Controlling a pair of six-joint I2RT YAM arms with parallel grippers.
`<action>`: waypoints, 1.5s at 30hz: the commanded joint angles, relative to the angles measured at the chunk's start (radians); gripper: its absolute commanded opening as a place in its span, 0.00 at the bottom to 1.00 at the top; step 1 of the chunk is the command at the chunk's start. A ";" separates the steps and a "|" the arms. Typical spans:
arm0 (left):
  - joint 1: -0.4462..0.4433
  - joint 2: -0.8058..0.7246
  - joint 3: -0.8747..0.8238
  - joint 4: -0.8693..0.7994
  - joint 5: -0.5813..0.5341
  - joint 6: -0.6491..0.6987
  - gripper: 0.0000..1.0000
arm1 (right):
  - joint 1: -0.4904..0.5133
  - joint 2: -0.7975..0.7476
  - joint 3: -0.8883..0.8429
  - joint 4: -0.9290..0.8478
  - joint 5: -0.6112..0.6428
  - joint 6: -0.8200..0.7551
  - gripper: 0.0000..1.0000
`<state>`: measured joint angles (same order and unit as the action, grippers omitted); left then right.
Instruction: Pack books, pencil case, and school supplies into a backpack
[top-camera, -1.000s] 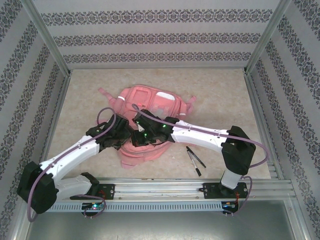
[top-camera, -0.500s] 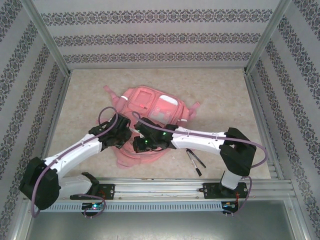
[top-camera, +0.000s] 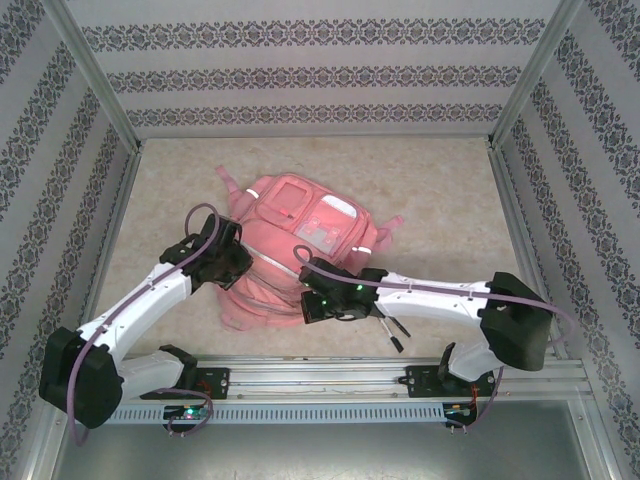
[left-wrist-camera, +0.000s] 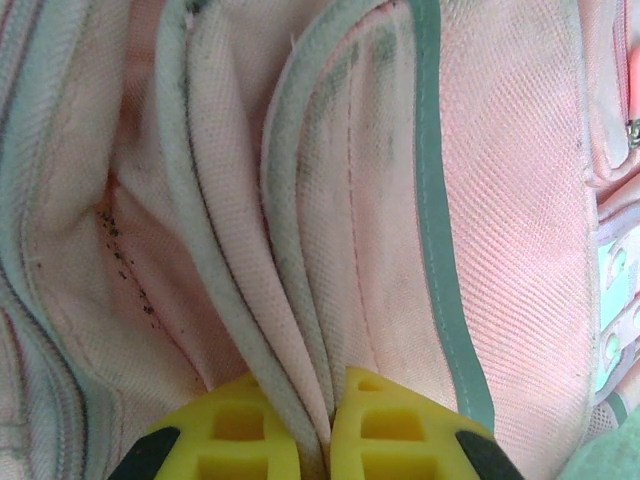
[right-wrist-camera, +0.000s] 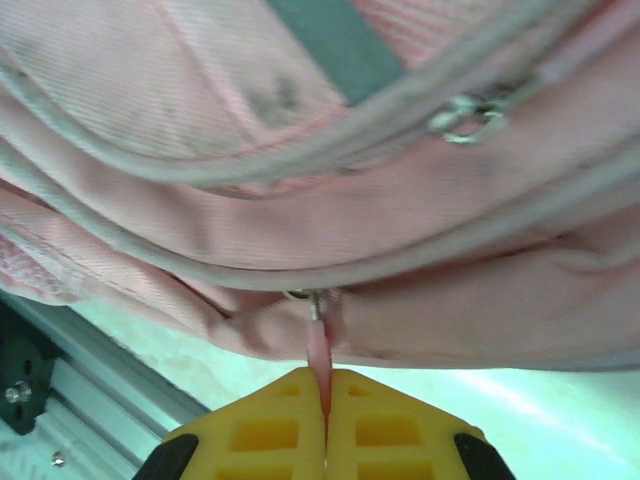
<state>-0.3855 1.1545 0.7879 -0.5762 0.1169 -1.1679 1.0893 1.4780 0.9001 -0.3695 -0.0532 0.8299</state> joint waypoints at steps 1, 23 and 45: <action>0.054 0.002 0.064 -0.018 0.006 0.113 0.00 | -0.028 -0.037 -0.050 -0.192 0.128 -0.036 0.00; 0.249 0.193 0.236 -0.250 0.412 0.652 0.06 | -0.489 -0.060 -0.083 0.031 0.171 -0.342 0.13; -0.318 0.356 0.490 -0.385 -0.041 1.151 0.55 | -0.560 -0.386 -0.194 -0.111 -0.066 -0.226 0.49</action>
<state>-0.6590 1.4467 1.2499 -0.9222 0.2279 -0.1123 0.5339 1.1313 0.7349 -0.4660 -0.1120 0.5587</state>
